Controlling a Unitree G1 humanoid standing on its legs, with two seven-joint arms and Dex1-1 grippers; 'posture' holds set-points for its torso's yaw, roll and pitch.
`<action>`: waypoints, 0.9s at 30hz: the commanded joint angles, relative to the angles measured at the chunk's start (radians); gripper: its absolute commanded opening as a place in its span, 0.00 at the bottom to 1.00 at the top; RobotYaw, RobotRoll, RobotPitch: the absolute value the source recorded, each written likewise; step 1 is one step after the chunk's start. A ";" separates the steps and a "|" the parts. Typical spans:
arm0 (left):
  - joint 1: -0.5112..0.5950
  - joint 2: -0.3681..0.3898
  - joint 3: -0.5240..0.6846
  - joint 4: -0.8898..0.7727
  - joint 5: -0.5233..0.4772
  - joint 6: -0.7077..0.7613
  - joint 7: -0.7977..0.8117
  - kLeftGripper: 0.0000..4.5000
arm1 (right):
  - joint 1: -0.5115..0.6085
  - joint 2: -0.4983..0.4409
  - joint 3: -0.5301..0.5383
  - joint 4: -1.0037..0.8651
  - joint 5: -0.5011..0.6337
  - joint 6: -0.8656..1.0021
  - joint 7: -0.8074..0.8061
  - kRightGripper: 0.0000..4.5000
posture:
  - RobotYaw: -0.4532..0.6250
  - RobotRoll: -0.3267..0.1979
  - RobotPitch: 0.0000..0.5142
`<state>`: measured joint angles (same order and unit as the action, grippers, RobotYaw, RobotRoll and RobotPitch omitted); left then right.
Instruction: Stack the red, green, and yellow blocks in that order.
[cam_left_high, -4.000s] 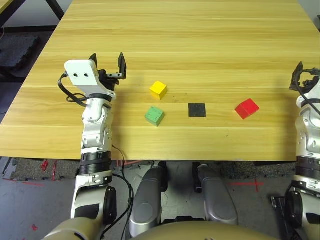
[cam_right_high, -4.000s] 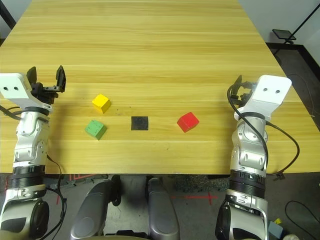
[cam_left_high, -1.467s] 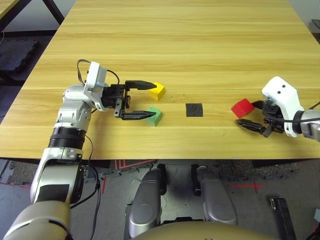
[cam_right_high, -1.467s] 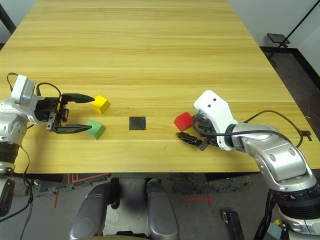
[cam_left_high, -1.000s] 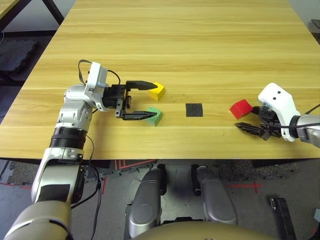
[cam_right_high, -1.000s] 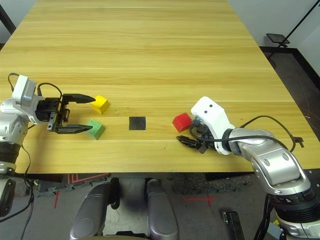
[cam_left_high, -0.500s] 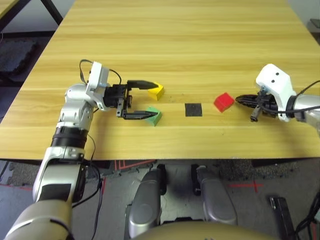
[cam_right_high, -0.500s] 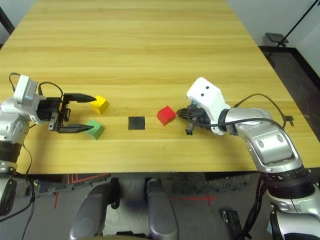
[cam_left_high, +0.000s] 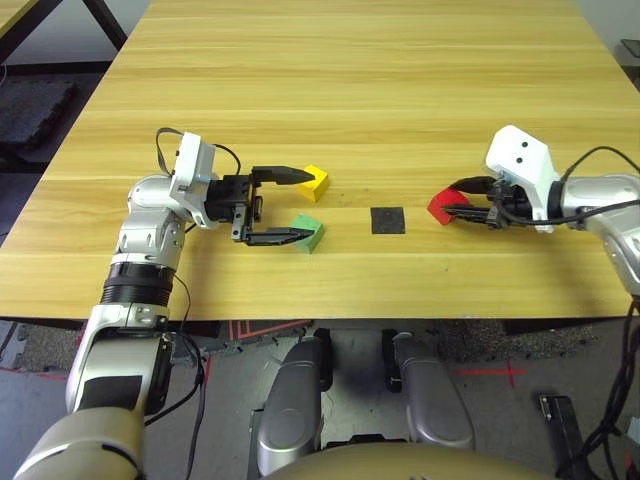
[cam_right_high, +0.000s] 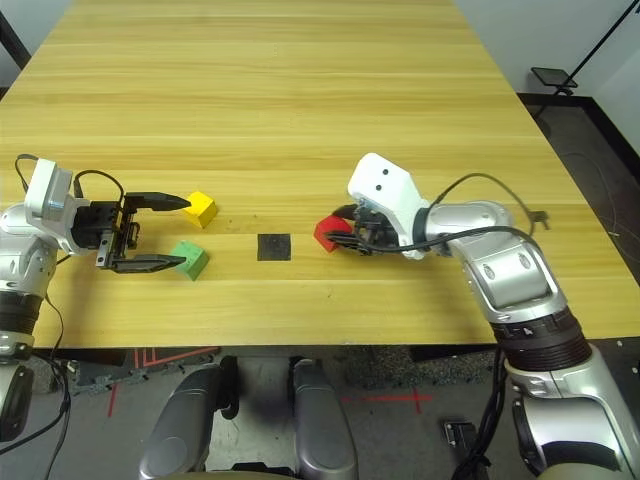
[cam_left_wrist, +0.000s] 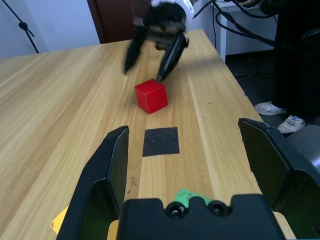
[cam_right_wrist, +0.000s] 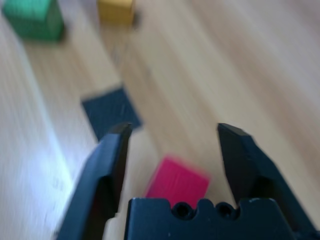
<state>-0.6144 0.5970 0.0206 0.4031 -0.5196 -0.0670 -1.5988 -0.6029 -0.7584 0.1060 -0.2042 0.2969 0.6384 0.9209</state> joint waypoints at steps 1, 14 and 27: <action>-0.005 -0.009 -0.010 -0.011 0.015 0.014 -0.002 1.00 | 0.018 -0.008 -0.015 -0.034 0.003 0.030 -0.016 0.99 | 0.58 0.60 0.41; -0.020 -0.008 -0.008 0.007 0.020 0.016 -0.016 1.00 | 0.109 0.006 0.004 -0.045 -0.061 0.099 -0.130 0.99 | 0.58 0.61 0.42; 0.005 0.000 -0.009 -0.031 0.015 0.045 -0.016 1.00 | 0.191 0.053 0.013 -0.058 -0.079 0.110 -0.195 0.99 | 0.58 0.63 0.49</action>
<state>-0.6238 0.5873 0.0200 0.3924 -0.5174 -0.0301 -1.6055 -0.4318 -0.7072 0.1083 -0.2423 0.2182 0.7436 0.7303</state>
